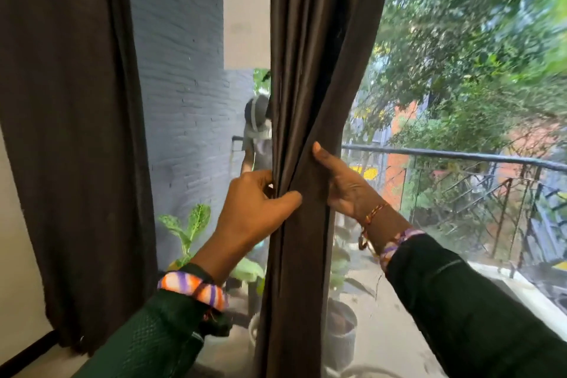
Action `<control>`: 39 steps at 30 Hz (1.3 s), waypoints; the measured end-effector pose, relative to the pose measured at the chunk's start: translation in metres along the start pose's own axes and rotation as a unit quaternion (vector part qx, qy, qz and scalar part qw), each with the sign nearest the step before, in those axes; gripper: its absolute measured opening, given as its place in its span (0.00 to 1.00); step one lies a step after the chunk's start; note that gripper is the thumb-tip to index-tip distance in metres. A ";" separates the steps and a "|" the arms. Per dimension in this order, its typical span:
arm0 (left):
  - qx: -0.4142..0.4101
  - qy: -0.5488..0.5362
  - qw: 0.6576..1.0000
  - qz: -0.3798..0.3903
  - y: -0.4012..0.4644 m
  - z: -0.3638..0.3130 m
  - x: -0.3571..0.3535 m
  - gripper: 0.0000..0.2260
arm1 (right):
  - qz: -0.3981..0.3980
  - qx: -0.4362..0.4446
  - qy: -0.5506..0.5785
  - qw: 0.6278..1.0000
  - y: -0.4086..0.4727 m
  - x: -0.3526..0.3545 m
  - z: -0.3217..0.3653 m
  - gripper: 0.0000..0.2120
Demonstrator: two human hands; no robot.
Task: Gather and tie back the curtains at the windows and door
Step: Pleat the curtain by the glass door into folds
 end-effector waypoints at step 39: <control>-0.038 -0.179 0.980 -0.084 0.089 -0.143 -0.032 0.13 | 0.186 0.088 -0.021 0.978 0.031 0.009 0.163 0.16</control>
Point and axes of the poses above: each hand's wrist, its own y-axis towards the middle knuckle, its own x-axis out of the back of the hand, z = x × y, the point moved 10 cm from there along y, towards the middle knuckle, and after that the axes turned 2 degrees about z, right-handed, at the moved point
